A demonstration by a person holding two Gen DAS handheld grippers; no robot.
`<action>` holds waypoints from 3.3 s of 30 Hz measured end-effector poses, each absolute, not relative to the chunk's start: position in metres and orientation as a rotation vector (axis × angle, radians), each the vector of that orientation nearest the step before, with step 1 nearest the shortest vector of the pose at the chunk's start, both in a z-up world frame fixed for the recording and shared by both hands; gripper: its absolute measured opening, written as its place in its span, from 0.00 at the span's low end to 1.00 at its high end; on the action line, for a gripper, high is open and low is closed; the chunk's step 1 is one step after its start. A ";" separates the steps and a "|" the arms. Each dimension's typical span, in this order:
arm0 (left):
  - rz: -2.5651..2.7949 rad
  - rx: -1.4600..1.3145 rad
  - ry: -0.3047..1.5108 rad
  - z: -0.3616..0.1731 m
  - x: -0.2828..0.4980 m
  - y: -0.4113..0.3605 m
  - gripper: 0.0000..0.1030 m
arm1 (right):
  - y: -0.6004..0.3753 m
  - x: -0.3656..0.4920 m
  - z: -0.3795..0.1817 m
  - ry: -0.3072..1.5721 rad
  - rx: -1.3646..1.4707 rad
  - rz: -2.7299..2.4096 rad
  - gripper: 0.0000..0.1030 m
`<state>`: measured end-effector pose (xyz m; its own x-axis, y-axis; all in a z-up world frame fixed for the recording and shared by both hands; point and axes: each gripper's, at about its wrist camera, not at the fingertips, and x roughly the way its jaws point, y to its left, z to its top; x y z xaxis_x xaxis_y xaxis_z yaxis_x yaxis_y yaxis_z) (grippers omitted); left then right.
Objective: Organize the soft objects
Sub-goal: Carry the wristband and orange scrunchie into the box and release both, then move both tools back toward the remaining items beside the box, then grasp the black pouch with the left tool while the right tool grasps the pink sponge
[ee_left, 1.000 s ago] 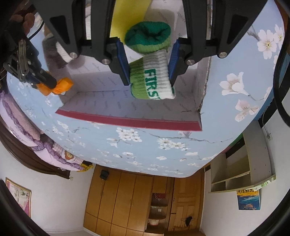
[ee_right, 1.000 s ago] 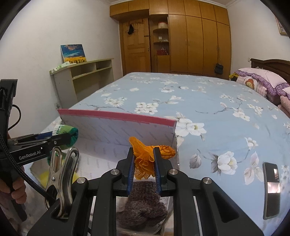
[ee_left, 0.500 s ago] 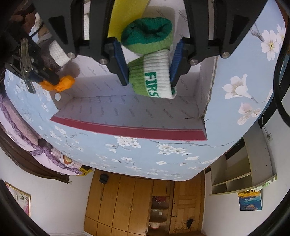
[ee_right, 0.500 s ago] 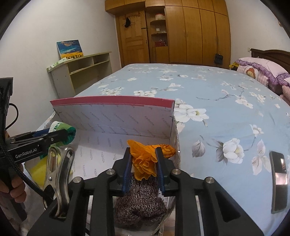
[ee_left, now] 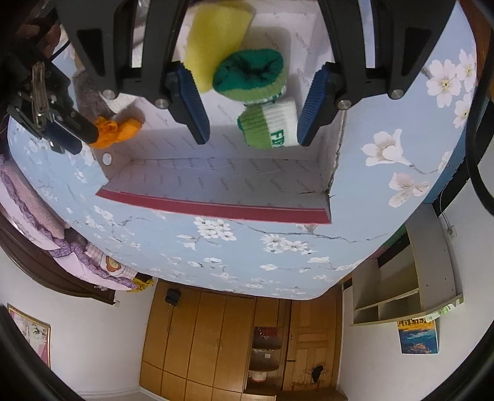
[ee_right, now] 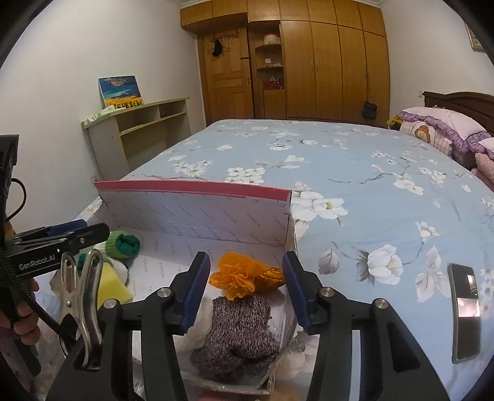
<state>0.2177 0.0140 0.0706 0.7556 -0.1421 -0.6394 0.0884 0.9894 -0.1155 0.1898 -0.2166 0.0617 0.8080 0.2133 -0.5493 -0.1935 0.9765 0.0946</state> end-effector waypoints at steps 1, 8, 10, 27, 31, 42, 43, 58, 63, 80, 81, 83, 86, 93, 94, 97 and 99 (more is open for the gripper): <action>-0.129 -0.080 0.702 0.073 0.214 0.014 0.60 | -0.217 0.188 0.063 0.591 0.036 0.219 0.50; -0.151 -0.081 0.689 0.084 0.184 0.014 0.60 | -0.215 0.162 0.076 0.566 0.039 0.235 0.51; -0.155 -0.084 0.685 0.087 0.176 0.014 0.60 | -0.214 0.153 0.079 0.559 0.043 0.240 0.51; -0.183 -0.124 0.687 0.087 0.110 0.016 0.60 | -0.208 0.083 0.075 0.579 0.081 0.277 0.51; -0.200 -0.127 0.710 0.079 0.099 0.012 0.60 | -0.207 0.069 0.067 0.590 0.090 0.276 0.51; -0.255 -0.161 0.800 0.042 0.082 0.000 0.60 | -0.206 0.052 0.034 0.645 0.093 0.262 0.51; -0.257 -0.165 0.809 0.039 0.083 -0.001 0.60 | -0.207 0.052 0.031 0.653 0.099 0.262 0.51; -0.259 -0.147 0.848 0.018 0.097 -0.020 0.60 | -0.215 0.053 0.004 0.696 0.155 0.287 0.51; -0.263 -0.142 0.860 0.011 0.100 -0.023 0.48 | -0.220 0.055 -0.002 0.707 0.193 0.294 0.51; -0.228 -0.181 0.870 0.007 0.109 -0.015 0.48 | -0.218 0.056 -0.004 0.711 0.194 0.289 0.51; -0.229 -0.184 0.872 0.005 0.110 -0.015 0.48 | -0.218 0.056 -0.004 0.712 0.192 0.288 0.51; -0.240 -0.185 0.875 0.003 0.110 -0.016 0.48 | -0.217 0.056 -0.003 0.711 0.186 0.284 0.51; -0.253 -0.163 0.865 0.004 0.108 -0.019 0.43 | -0.217 0.058 -0.001 0.709 0.178 0.277 0.51; -0.264 -0.181 0.850 0.006 0.100 -0.012 0.42 | -0.217 0.065 0.006 0.696 0.155 0.245 0.51; -0.263 -0.185 0.848 0.006 0.099 -0.010 0.42 | -0.215 0.067 0.007 0.694 0.146 0.243 0.51; -0.256 -0.187 0.835 0.008 0.096 -0.006 0.42 | -0.211 0.073 0.007 0.695 0.124 0.238 0.51; -0.249 -0.185 0.825 0.009 0.094 -0.006 0.42 | -0.209 0.076 0.007 0.703 0.118 0.239 0.51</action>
<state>0.0942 -0.0056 0.0095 0.6524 -0.2894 -0.7004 0.1462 0.9549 -0.2584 0.0763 -0.2090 0.0069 0.7371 0.2564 -0.6253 -0.1773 0.9662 0.1872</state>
